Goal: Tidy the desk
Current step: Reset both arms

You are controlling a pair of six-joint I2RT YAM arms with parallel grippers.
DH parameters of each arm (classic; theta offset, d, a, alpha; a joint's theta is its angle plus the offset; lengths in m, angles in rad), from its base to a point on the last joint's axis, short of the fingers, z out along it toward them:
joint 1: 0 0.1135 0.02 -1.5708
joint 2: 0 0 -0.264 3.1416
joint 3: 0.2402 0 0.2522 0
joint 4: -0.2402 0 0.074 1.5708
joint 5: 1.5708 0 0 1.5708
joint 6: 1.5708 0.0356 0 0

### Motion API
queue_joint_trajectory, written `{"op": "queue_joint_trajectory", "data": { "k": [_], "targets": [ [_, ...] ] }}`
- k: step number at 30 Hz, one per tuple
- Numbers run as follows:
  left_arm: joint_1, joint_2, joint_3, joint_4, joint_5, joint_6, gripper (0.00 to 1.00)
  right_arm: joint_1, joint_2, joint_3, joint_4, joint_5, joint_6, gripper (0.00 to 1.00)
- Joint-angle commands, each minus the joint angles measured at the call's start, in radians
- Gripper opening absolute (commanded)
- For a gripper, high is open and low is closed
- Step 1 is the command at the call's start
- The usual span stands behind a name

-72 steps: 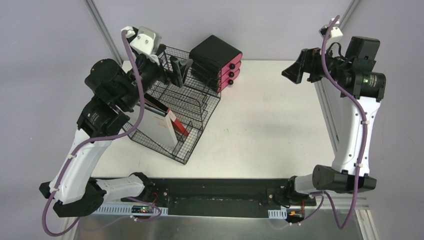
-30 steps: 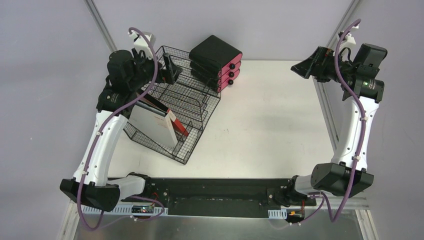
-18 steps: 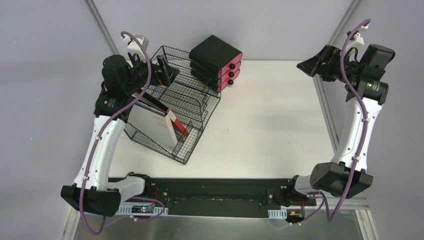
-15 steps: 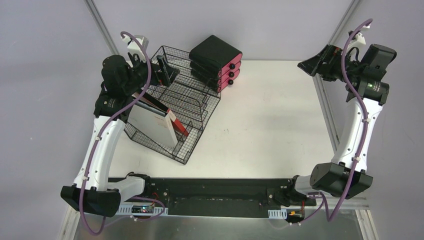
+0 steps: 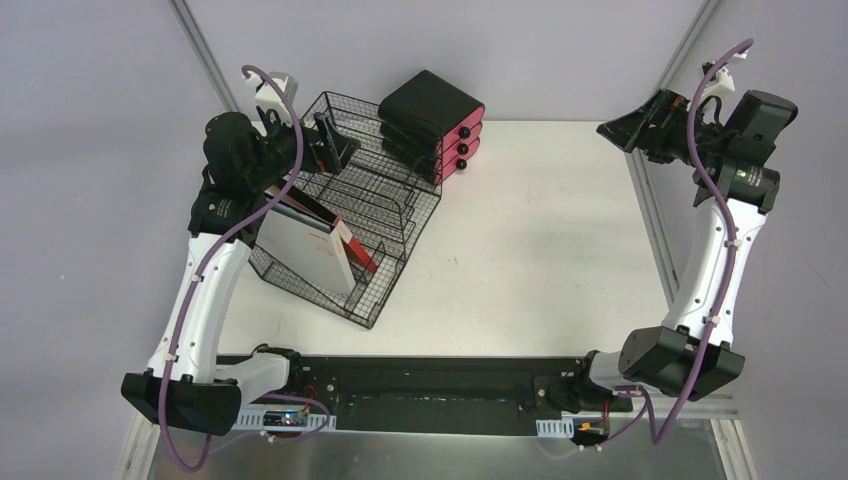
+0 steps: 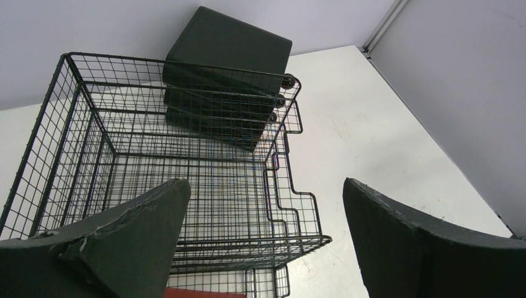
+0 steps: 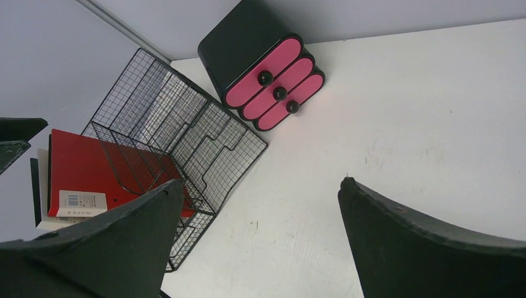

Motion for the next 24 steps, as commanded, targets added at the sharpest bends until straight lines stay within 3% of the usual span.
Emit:
{"op": "queue_joint_trajectory", "data": {
  "k": [1,24],
  "targets": [
    [0.01,-0.028,-0.008,0.051,0.027,0.005,0.99,-0.011,-0.034,-0.002,0.052,-0.031,0.025,0.99],
    [0.013,-0.033,-0.012,0.054,0.024,0.009,0.99,-0.018,-0.038,-0.021,0.072,-0.041,0.037,0.99]
  ]
}}
